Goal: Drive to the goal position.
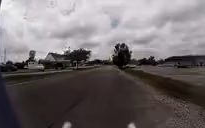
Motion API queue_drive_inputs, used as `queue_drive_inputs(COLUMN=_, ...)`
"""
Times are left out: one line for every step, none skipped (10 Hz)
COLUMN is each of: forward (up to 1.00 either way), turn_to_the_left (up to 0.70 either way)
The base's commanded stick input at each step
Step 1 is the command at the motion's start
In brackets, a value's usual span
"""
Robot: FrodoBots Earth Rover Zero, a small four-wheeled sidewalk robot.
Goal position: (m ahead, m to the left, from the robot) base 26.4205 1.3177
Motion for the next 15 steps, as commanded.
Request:
queue_drive_inputs(forward=0.6, turn_to_the_left=0.0)
queue_drive_inputs(forward=0.6, turn_to_the_left=0.0)
queue_drive_inputs(forward=0.6, turn_to_the_left=0.0)
queue_drive_inputs(forward=0.6, turn_to_the_left=0.0)
queue_drive_inputs(forward=0.6, turn_to_the_left=0.0)
queue_drive_inputs(forward=0.6, turn_to_the_left=0.0)
queue_drive_inputs(forward=0.6, turn_to_the_left=0.0)
queue_drive_inputs(forward=0.6, turn_to_the_left=0.0)
queue_drive_inputs(forward=0.6, turn_to_the_left=0.0)
queue_drive_inputs(forward=0.6, turn_to_the_left=0.0)
queue_drive_inputs(forward=0.6, turn_to_the_left=0.0)
queue_drive_inputs(forward=0.6, turn_to_the_left=0.0)
queue_drive_inputs(forward=0.6, turn_to_the_left=0.0)
queue_drive_inputs(forward=0.6, turn_to_the_left=0.0)
queue_drive_inputs(forward=0.6, turn_to_the_left=0.0)
